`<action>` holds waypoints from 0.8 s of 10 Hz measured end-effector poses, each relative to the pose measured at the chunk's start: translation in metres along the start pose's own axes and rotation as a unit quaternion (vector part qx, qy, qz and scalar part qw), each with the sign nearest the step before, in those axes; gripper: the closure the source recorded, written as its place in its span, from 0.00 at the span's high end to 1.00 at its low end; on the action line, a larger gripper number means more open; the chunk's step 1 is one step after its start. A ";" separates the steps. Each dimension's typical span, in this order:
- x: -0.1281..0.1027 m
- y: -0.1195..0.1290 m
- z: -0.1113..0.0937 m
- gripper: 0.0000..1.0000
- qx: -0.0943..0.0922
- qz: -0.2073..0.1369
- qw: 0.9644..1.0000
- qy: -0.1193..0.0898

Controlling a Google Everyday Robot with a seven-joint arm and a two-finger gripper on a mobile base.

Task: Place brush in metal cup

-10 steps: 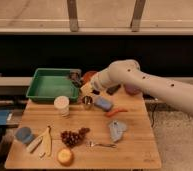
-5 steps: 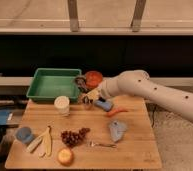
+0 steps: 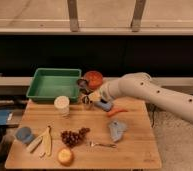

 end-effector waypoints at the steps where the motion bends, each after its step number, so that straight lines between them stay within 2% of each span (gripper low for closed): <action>1: 0.004 -0.002 0.002 0.00 0.002 0.007 1.000 0.007; 5: 0.044 -0.024 -0.003 0.00 0.014 0.044 0.998 0.031; 8: 0.057 -0.028 0.005 0.00 0.006 0.056 0.997 0.045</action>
